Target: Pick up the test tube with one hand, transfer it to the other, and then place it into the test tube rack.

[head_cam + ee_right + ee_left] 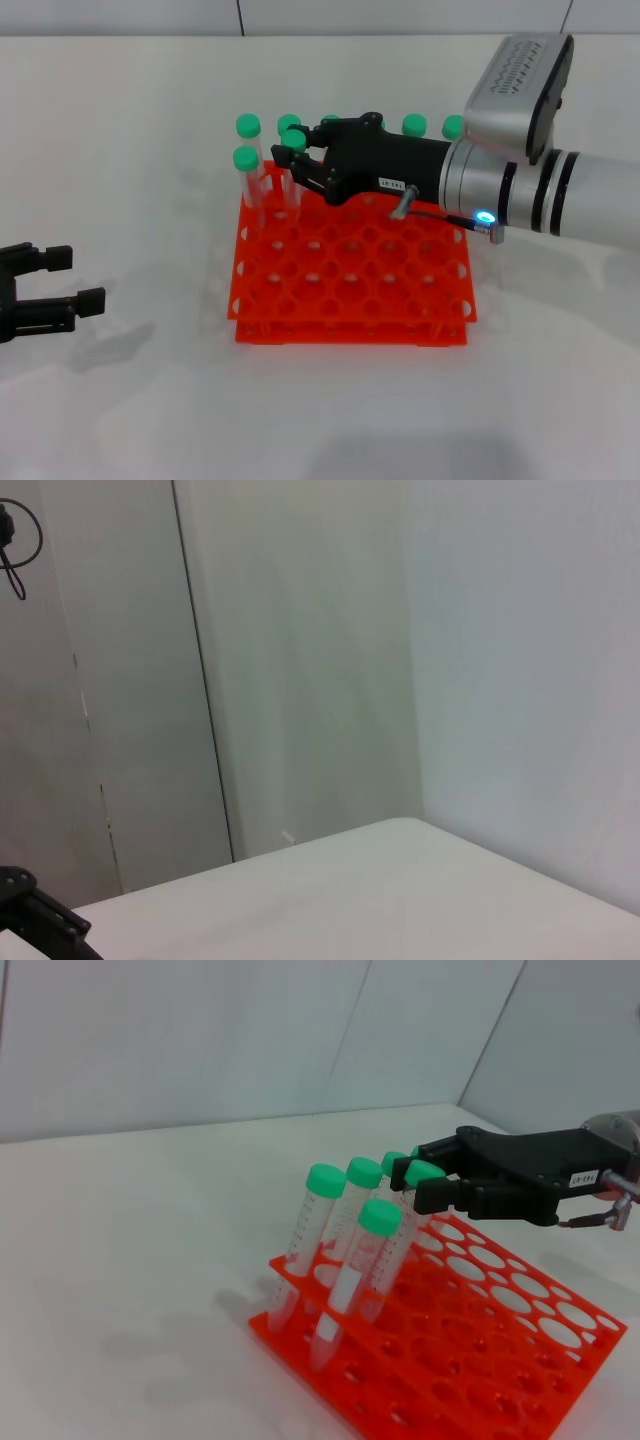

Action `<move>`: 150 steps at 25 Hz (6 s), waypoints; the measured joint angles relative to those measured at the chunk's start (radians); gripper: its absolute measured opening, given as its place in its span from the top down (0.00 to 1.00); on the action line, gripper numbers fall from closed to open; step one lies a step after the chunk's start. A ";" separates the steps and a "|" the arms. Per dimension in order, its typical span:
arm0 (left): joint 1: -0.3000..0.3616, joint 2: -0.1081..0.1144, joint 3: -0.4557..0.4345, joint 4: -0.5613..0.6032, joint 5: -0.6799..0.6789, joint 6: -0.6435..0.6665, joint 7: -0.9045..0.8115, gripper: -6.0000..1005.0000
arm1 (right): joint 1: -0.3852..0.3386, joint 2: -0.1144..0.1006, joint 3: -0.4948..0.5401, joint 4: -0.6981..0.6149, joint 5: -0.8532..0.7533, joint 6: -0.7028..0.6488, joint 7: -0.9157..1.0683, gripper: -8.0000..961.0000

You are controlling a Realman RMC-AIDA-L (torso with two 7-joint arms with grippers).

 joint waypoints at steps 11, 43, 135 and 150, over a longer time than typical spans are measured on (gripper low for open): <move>0.000 0.000 0.000 0.000 -0.001 -0.001 0.000 0.12 | 0.006 0.000 -0.003 -0.002 -0.006 0.000 0.003 0.72; -0.009 0.001 -0.002 0.000 0.001 -0.003 0.000 0.12 | 0.011 0.000 -0.013 -0.002 -0.008 -0.016 0.000 0.72; -0.024 0.006 -0.011 0.002 -0.168 0.020 -0.008 0.12 | -0.265 -0.049 0.704 -0.281 -0.889 -0.540 0.436 0.09; -0.025 0.005 -0.011 0.002 -0.173 0.020 -0.011 0.12 | -0.265 -0.046 0.706 -0.284 -0.901 -0.546 0.437 0.09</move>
